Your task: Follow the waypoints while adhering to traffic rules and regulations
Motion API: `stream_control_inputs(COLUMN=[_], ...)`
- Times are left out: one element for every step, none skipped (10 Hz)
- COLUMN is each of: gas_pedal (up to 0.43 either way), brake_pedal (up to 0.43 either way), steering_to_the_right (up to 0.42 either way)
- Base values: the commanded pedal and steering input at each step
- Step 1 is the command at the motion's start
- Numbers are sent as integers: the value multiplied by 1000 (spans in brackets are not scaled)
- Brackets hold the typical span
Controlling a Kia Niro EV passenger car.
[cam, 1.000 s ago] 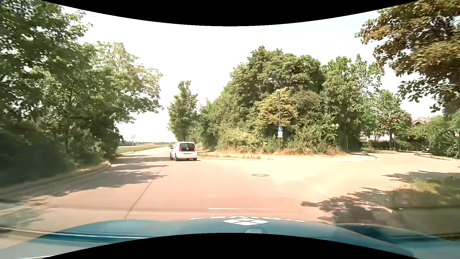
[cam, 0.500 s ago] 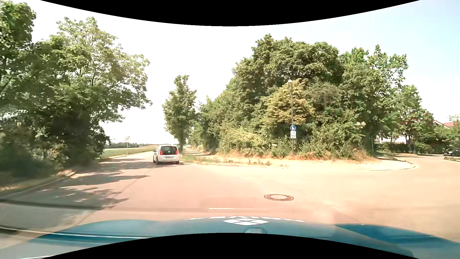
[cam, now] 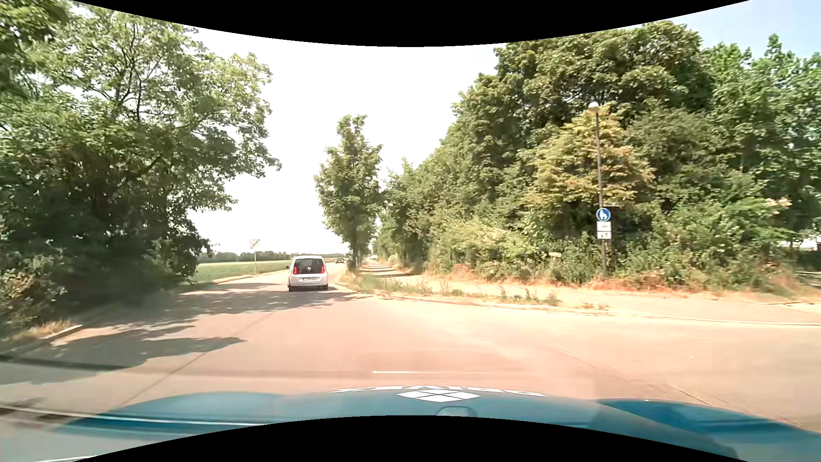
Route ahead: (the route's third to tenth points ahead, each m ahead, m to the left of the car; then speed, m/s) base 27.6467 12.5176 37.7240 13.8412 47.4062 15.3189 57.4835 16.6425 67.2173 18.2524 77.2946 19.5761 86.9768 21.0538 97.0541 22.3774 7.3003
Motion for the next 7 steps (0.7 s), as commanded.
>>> stream_control_inputs(gas_pedal=[98,98,98,98,98,98,98], brake_pedal=[0,0,0,0,0,0,0], steering_to_the_right=[-148,-148,-148,-148,-145,-141,-140])
